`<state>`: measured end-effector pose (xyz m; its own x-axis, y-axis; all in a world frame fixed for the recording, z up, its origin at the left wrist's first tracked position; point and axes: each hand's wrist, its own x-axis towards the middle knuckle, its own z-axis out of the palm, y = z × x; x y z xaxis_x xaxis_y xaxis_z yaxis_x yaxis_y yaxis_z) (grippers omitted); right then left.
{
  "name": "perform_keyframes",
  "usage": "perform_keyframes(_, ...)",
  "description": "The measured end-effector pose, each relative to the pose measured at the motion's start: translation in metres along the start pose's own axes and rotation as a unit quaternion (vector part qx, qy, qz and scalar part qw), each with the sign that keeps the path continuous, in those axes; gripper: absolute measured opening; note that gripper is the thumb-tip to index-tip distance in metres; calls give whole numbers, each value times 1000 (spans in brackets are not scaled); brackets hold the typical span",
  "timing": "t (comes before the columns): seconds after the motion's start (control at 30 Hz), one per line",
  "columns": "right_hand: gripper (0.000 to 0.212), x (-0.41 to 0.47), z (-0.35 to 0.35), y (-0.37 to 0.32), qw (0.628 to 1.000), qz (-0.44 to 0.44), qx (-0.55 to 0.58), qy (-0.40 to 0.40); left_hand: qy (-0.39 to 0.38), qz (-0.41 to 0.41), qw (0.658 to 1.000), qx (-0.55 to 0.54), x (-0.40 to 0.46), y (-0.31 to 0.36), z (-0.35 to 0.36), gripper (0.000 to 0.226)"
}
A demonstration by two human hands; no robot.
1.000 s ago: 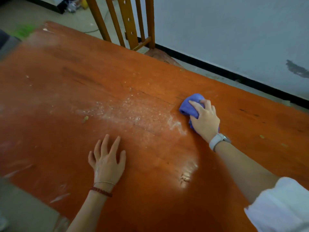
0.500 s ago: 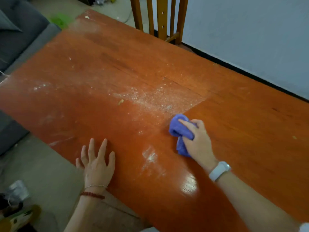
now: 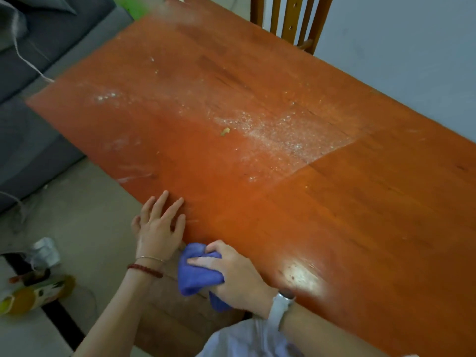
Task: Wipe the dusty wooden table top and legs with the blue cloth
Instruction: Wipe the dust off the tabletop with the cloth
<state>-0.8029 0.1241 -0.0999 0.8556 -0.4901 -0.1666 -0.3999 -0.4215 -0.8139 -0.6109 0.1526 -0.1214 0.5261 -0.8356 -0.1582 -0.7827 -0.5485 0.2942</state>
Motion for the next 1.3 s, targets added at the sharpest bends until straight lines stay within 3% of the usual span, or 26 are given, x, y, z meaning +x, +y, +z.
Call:
perform_keyframes(0.07,47,-1,-21,2,998,-3,35,48,-1,-7,1000,19,-1,-10,-4,62)
perform_keyframes(0.13,51,1,-48,19,987,30,34,152,-19,-6,1000,20,-4,-16,-3,61)
perform_keyframes(0.2,52,7,-68,36,963,118,1,243,-27,-2,1000,4,-6,-17,-1,57)
perform_keyframes(0.27,52,14,-63,38,944,197,-60,258,-23,-4,1000,-10,-5,-19,0,54)
perform_keyframes(0.3,53,16,-50,35,949,181,-110,235,-23,-6,1000,-14,-4,-20,0,54)
perform_keyframes(0.37,48,12,-14,22,976,55,-164,129,-20,-7,1000,-16,-4,-24,-1,59)
perform_keyframes(0.47,40,2,11,0,995,-32,-40,-81,-31,-7,999,-16,-3,-25,-5,57)
perform_keyframes(0.53,42,-1,2,-1,995,-7,35,-98,-42,-13,999,-23,-2,-24,-5,43)
perform_keyframes(0.7,39,-12,-66,20,969,91,195,124,-33,-81,995,-55,-6,-5,-5,40)
perform_keyframes(0.8,37,-20,-116,36,928,127,165,309,-9,-124,989,-78,-9,22,-4,42)
perform_keyframes(0.87,40,-28,-148,53,898,166,128,387,-6,-115,990,-83,-5,47,-2,45)
perform_keyframes(0.97,42,-45,-186,101,851,244,79,458,-27,-83,993,-82,12,85,1,50)
perform_keyframes(1.1,39,-58,-228,142,762,359,30,538,-57,-30,996,-64,42,133,8,54)
perform_keyframes(1.2,48,-61,-257,167,701,449,-35,553,-64,-8,997,-47,62,164,18,54)
perform_keyframes(1.3,49,-52,-280,195,672,507,-64,535,-64,1,998,-29,82,185,30,55)
